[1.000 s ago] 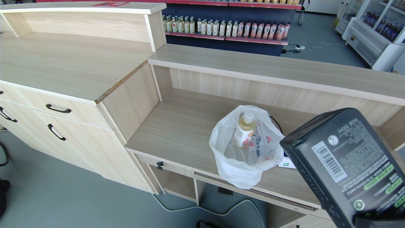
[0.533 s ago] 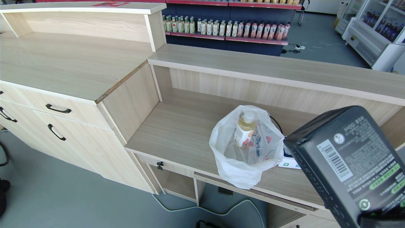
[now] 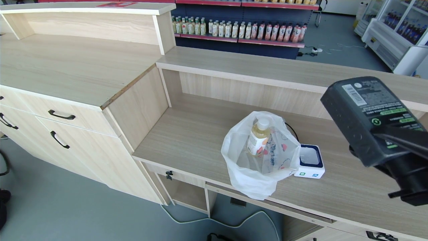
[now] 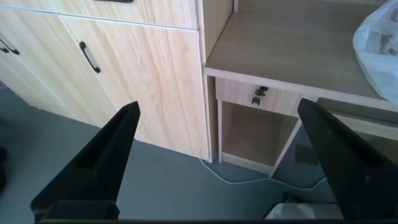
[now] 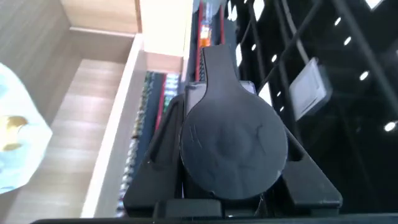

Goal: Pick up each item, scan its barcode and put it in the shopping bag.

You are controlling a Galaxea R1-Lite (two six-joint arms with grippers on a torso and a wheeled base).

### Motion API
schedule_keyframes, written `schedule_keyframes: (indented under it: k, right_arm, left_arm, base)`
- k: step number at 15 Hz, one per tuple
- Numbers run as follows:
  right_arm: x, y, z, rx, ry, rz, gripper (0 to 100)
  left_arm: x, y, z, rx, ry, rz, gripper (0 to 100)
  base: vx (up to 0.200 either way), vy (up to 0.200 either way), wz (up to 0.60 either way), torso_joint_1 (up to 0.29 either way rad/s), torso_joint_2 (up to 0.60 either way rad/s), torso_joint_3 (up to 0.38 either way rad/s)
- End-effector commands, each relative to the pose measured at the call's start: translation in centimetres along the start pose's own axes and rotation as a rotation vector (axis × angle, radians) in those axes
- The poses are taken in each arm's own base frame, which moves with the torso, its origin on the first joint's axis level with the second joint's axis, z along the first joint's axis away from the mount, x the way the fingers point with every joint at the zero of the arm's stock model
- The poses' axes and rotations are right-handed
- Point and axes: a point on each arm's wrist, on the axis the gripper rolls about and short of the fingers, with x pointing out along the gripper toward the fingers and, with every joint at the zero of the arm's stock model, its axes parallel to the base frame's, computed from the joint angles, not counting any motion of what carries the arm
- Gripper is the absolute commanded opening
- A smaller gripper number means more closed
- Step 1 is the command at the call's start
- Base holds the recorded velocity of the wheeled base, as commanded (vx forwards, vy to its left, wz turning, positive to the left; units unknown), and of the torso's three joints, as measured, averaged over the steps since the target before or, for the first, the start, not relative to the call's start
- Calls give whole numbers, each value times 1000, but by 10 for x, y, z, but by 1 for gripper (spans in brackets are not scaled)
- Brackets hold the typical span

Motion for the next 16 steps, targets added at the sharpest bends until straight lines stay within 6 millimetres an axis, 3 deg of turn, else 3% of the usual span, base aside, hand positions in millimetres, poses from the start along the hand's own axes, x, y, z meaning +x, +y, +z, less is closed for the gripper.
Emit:
schedule_keyframes:
  k: [1, 3, 7, 13, 15, 16]
  right_arm:
    - [-21, 4, -22, 284, 448, 85, 0]
    - [-40, 8, -34, 504, 778, 54, 0]
    - [-72, 23, -39, 839, 1115, 21, 0]
    - [-73, 61, -63, 1767, 1317, -464, 0]
    - [-72, 75, -68, 1819, 1377, -466, 0]
    - [-75, 83, -70, 1723, 1496, -449, 0]
  left_arm:
    - [0, 0, 0, 0, -1, 0, 100]
    - [0, 0, 0, 0, -1, 0, 100]
    - [0, 0, 0, 0, -1, 0, 100]
    - [0, 0, 0, 0, -1, 0, 100]
    - [0, 0, 0, 0, -1, 0, 100]
    - [0, 0, 0, 0, -1, 0, 100]
  base:
    - [0, 0, 0, 0, 0, 0]
    - [0, 0, 0, 0, 0, 0]
    - [0, 0, 0, 0, 0, 0]
    - [0, 0, 0, 0, 0, 0]
    - [0, 0, 0, 0, 0, 0]
    - [0, 0, 0, 0, 0, 0]
